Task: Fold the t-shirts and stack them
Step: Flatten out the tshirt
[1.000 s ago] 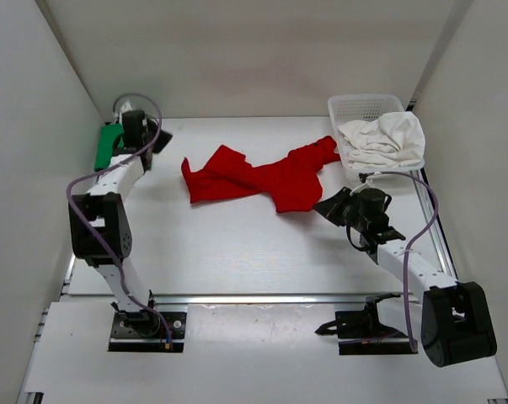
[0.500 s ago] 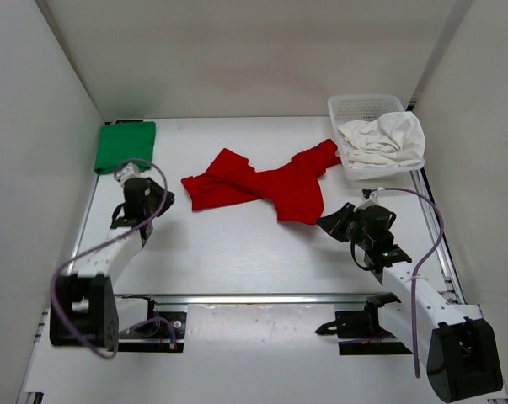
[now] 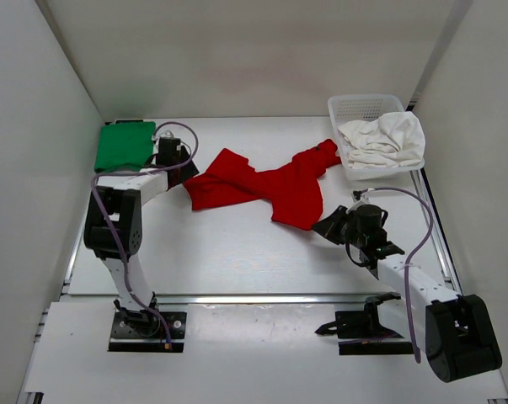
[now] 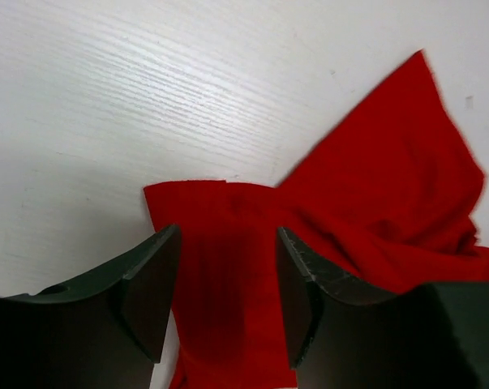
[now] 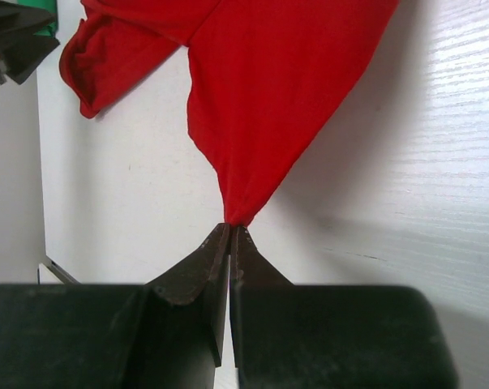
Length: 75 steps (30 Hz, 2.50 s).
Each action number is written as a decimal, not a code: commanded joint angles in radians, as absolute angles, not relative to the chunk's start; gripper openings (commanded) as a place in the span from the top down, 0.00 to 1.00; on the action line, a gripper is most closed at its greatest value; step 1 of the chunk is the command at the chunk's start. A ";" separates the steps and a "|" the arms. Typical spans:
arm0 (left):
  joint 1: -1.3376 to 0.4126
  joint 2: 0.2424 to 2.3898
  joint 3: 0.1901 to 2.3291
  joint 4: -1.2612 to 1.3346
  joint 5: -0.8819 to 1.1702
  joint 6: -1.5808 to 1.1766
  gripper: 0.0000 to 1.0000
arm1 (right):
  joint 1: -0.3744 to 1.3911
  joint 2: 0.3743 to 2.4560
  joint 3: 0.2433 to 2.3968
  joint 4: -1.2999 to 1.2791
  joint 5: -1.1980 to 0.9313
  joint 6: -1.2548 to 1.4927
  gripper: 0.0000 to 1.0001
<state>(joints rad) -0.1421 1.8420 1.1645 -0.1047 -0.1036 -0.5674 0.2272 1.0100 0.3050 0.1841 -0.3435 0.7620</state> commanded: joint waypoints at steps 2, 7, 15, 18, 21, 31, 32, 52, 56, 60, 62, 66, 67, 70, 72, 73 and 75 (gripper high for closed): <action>-0.156 1.902 1.261 -0.236 -0.178 -0.480 0.40 | 0.229 1.020 0.334 0.253 -0.357 0.738 1.00; -0.172 1.943 1.324 -0.314 -0.215 -0.439 0.51 | 0.224 1.035 0.342 0.261 -0.356 0.744 1.00; -0.156 1.924 1.302 -0.304 -0.167 -0.448 1.00 | 0.201 1.035 0.351 0.256 -0.370 0.747 1.00; -0.149 1.888 1.278 -0.272 -0.158 -0.456 1.00 | 0.192 1.052 0.354 0.267 -0.380 0.755 0.99; -0.138 1.872 1.318 -0.276 -0.124 -0.465 1.00 | 0.198 1.054 0.356 0.278 -0.385 0.762 1.00; -0.147 1.796 1.408 -0.321 -0.147 -0.446 1.00 | 0.196 1.058 0.364 0.282 -0.385 0.773 0.99; -0.143 1.792 1.367 -0.305 -0.149 -0.452 1.00 | 0.205 1.045 0.362 0.275 -0.382 0.762 1.00; -0.178 2.101 1.581 -0.506 -0.235 -0.336 0.56 | 0.212 1.063 0.360 0.319 -0.413 0.761 1.00; -0.172 2.092 1.566 -0.502 -0.244 -0.345 0.91 | 0.210 1.057 0.353 0.324 -0.414 0.769 1.00; -0.161 2.072 1.536 -0.482 -0.249 -0.368 1.00 | 0.219 1.052 0.356 0.330 -0.413 0.767 1.00; -0.170 2.062 1.555 -0.472 -0.232 -0.368 1.00 | 0.218 1.061 0.359 0.340 -0.417 0.775 1.00; -0.187 2.066 1.783 -0.520 -0.122 -0.414 1.00 | 0.213 1.083 0.411 0.340 -0.437 0.801 1.00; -0.186 2.078 1.896 -0.552 -0.079 -0.422 1.00 | 0.206 1.089 0.438 0.345 -0.439 0.807 1.00; -0.210 2.065 2.103 -0.565 -0.005 -0.449 1.00 | 0.210 1.054 0.506 0.322 -0.427 0.795 1.00; -0.177 1.950 2.001 -0.468 0.116 -0.503 1.00 | 0.224 1.023 0.525 0.281 -0.407 0.779 1.00; -0.161 1.880 1.943 -0.442 0.159 -0.520 1.00 | 0.225 1.008 0.522 0.269 -0.393 0.778 1.00; -0.152 1.692 1.783 -0.410 0.198 -0.514 1.00 | 0.222 0.965 0.493 0.246 -0.400 0.790 1.00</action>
<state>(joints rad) -0.1837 1.9308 1.9099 -0.4587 0.0570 -0.4706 0.2165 1.0279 0.4900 0.2665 -0.4114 0.7914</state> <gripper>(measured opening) 0.020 0.008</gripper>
